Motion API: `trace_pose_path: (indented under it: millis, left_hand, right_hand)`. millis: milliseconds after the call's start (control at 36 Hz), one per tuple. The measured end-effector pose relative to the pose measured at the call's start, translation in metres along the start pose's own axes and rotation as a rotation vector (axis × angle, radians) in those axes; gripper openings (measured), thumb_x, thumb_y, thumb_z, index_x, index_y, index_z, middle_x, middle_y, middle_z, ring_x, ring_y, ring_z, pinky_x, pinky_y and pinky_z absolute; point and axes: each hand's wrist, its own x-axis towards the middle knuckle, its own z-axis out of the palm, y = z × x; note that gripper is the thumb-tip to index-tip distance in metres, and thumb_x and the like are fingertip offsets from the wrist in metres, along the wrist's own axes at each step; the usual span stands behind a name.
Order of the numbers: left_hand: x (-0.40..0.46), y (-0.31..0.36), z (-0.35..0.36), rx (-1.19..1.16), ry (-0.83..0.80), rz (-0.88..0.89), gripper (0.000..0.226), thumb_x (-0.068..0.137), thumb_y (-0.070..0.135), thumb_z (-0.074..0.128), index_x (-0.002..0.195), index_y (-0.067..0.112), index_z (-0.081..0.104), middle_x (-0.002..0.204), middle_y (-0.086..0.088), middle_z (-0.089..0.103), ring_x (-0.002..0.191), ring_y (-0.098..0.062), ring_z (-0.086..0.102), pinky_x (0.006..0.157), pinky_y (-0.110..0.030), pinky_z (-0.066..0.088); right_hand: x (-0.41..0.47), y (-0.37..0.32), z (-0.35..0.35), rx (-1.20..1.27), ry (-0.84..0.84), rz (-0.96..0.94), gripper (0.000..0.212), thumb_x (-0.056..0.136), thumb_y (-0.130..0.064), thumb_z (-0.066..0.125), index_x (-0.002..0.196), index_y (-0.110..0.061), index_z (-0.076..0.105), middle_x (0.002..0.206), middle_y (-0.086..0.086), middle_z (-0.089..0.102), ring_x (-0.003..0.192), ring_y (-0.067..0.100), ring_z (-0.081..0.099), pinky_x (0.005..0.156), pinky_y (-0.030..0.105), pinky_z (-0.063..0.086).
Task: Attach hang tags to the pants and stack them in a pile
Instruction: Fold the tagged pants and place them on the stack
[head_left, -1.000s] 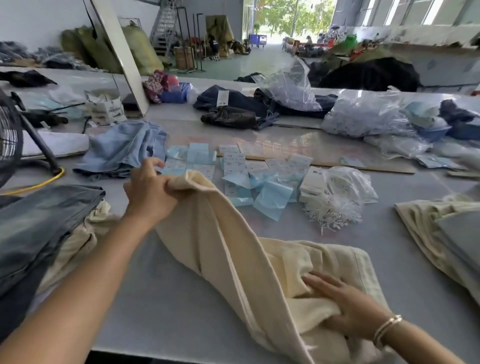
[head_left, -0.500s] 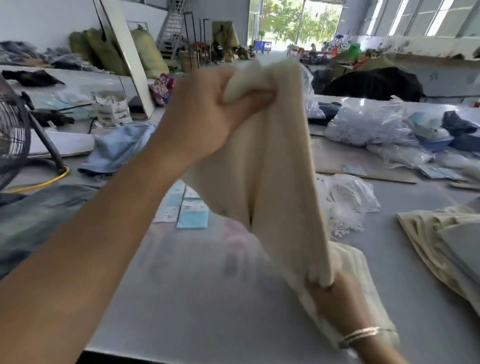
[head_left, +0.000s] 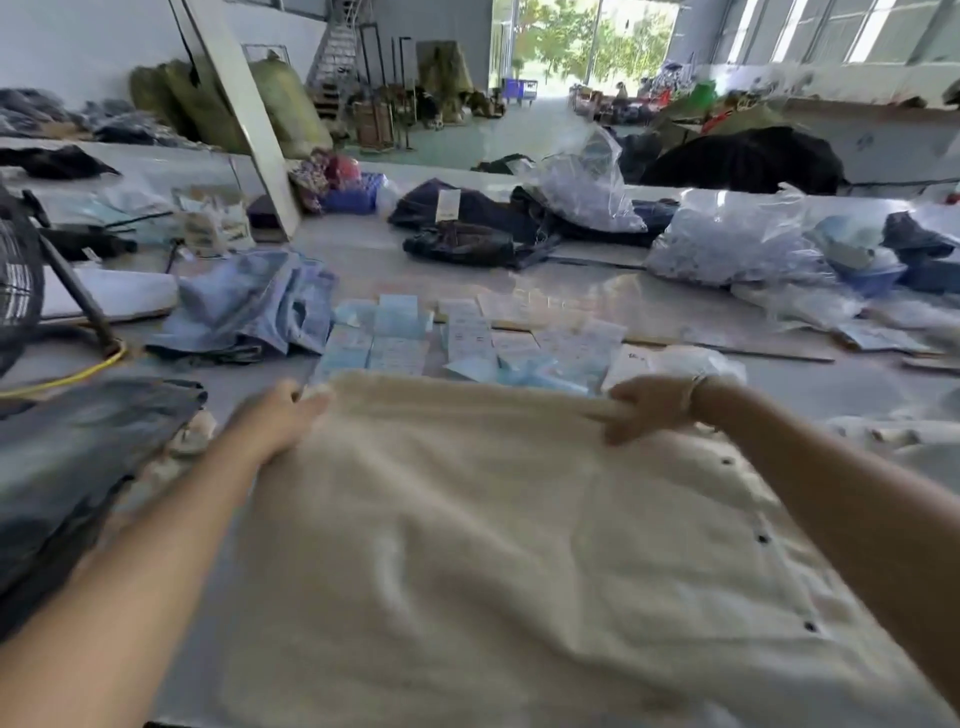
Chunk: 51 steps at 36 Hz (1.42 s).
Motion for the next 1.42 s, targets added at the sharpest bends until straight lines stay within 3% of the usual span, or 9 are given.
trace_pose_path:
  millis: [167, 250, 444, 556, 667, 806, 917, 1028, 1417]
  left_hand:
    - [-0.021, -0.035, 0.112, 0.375, -0.049, 0.208, 0.072, 0.09, 0.064, 0.041, 0.15, 0.028, 0.025, 0.161, -0.006, 0.009, 0.145, -0.029, 0.015, 0.114, -0.044, 0.02]
    - [-0.035, -0.039, 0.139, 0.454, -0.023, 0.26, 0.068, 0.089, 0.072, 0.024, 0.15, 0.043, 0.014, 0.162, 0.003, 0.005, 0.148, -0.024, 0.003, 0.115, -0.05, 0.009]
    - [-0.032, -0.045, 0.15, 0.479, 0.109, 0.278, 0.067, 0.089, 0.07, 0.026, 0.15, 0.042, 0.019, 0.161, 0.004, 0.012, 0.147, -0.023, 0.007, 0.115, -0.05, 0.012]
    - [-0.033, -0.038, 0.153, 0.476, 0.083, 0.23, 0.069, 0.09, 0.069, 0.027, 0.151, 0.038, 0.018, 0.161, 0.001, 0.009, 0.148, -0.025, 0.0, 0.114, -0.056, 0.004]
    - [-0.043, -0.021, 0.156, 0.527, 0.136, 0.351, 0.052, 0.098, 0.038, 0.038, 0.147, 0.021, 0.035, 0.157, -0.009, 0.023, 0.146, -0.028, 0.009, 0.114, -0.053, 0.008]
    - [-0.086, 0.021, 0.163, -0.256, -0.072, 0.727, 0.031, 0.091, 0.002, 0.053, 0.108, 0.02, 0.071, 0.107, -0.002, 0.066, 0.102, -0.018, 0.057, 0.09, -0.029, 0.045]
    - [-0.116, 0.055, 0.17, -1.075, -0.706, 0.296, 0.03, 0.098, 0.035, 0.044, 0.109, 0.017, 0.066, 0.085, -0.004, 0.071, 0.077, -0.017, 0.067, 0.063, -0.028, 0.053]
    - [-0.119, 0.049, 0.189, -1.537, -0.937, 0.037, 0.061, 0.092, 0.053, 0.041, 0.131, 0.009, 0.057, 0.126, -0.017, 0.062, 0.117, -0.028, 0.06, 0.097, -0.04, 0.048]
    - [-0.117, 0.024, 0.2, -1.416, -0.748, 0.176, 0.055, 0.091, 0.035, 0.054, 0.13, -0.003, 0.051, 0.127, -0.022, 0.06, 0.122, -0.029, 0.057, 0.098, -0.033, 0.047]
  right_hand:
    - [0.028, -0.012, 0.133, -0.152, 0.033, -0.016, 0.071, 0.089, -0.062, 0.046, 0.149, -0.045, 0.012, 0.161, -0.006, 0.006, 0.147, 0.02, 0.008, 0.109, 0.067, -0.001]
    - [0.011, 0.007, 0.161, 0.015, 0.088, 0.023, 0.067, 0.093, -0.057, 0.044, 0.15, -0.042, 0.011, 0.161, -0.004, -0.003, 0.148, 0.016, -0.005, 0.114, 0.056, -0.009]
    - [-0.075, 0.116, 0.177, 0.543, 0.362, 0.729, 0.068, 0.079, -0.048, 0.071, 0.13, -0.007, 0.052, 0.131, 0.015, 0.056, 0.12, 0.034, 0.051, 0.098, 0.039, 0.04]
    - [-0.101, 0.13, 0.171, 0.823, 0.175, 0.683, 0.039, 0.07, -0.049, 0.074, 0.086, -0.014, 0.069, 0.074, -0.002, 0.072, 0.074, 0.019, 0.065, 0.063, 0.027, 0.043]
    - [-0.108, 0.113, 0.15, 1.22, 0.0, 0.61, 0.041, 0.073, -0.019, 0.072, 0.105, 0.005, 0.064, 0.091, 0.026, 0.071, 0.072, 0.035, 0.07, 0.063, 0.039, 0.058]
    - [-0.11, 0.052, 0.094, 1.436, -0.022, 0.211, 0.046, 0.071, -0.015, 0.069, 0.114, 0.001, 0.061, 0.095, 0.025, 0.07, 0.075, 0.035, 0.071, 0.057, 0.039, 0.058]
    - [-0.091, -0.028, 0.087, 1.377, 0.019, -0.07, 0.056, 0.074, -0.015, 0.077, 0.124, -0.017, 0.054, 0.108, 0.012, 0.07, 0.097, 0.027, 0.068, 0.078, 0.038, 0.058]
    - [-0.049, -0.11, 0.146, 1.315, 0.297, -0.054, 0.046, 0.08, -0.002, 0.071, 0.122, -0.012, 0.054, 0.1, -0.003, 0.066, 0.091, 0.008, 0.062, 0.077, 0.016, 0.049]
    - [-0.016, -0.124, 0.192, 1.926, 0.45, 0.253, 0.021, 0.095, -0.018, 0.054, 0.102, -0.003, 0.066, 0.099, 0.021, 0.068, 0.093, 0.032, 0.062, 0.09, 0.042, 0.048]
